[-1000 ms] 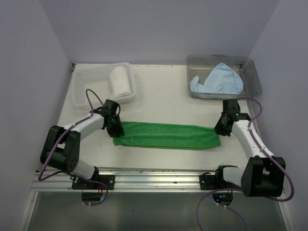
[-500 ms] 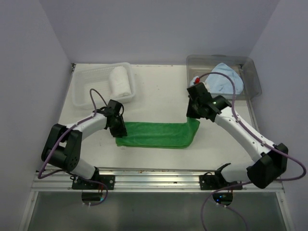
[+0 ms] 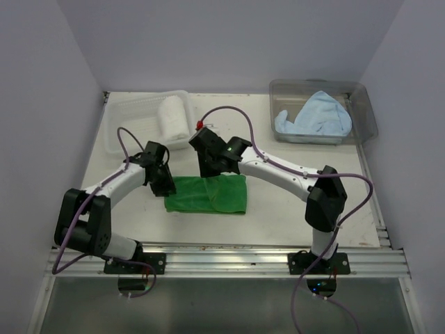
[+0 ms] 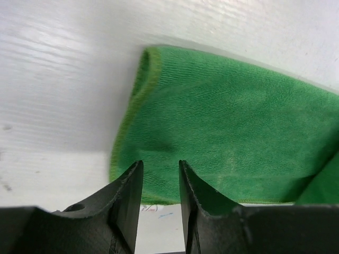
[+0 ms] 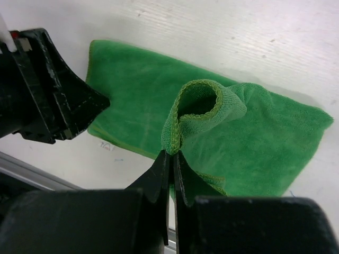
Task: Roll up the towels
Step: Fold the towel
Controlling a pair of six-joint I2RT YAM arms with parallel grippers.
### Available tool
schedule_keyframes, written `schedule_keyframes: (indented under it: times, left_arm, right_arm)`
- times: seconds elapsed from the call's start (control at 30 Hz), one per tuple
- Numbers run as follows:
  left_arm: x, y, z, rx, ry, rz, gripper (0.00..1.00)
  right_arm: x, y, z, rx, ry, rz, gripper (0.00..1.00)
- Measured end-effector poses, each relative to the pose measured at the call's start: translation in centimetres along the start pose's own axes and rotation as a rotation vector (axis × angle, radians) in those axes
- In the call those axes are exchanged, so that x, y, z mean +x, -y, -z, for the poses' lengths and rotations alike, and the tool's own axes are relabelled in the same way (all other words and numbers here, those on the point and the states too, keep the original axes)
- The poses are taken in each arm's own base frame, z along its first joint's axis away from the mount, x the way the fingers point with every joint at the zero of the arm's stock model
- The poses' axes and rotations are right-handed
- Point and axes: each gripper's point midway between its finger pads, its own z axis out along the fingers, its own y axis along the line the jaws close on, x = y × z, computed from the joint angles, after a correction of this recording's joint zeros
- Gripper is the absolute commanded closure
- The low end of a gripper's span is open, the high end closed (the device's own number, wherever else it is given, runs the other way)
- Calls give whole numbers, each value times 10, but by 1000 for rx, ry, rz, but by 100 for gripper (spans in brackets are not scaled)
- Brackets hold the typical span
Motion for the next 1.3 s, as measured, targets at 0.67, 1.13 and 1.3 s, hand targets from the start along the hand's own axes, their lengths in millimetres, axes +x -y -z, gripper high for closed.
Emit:
schedule_keyframes:
  times: [0.67,1.13,1.3]
  left_arm:
    - [-5,-46,-10,-70,12,133,93]
    - [-7,-39,-12,-30,10,129,94]
    - [-8,-36,-13,-20,9,128,94]
  right_arm:
    - [13,-49,-29,-75,-43,47,100]
    - [29,-95,-79,-99,-90,101,100]
    - [32,-101,-93,-99,-99,108,100]
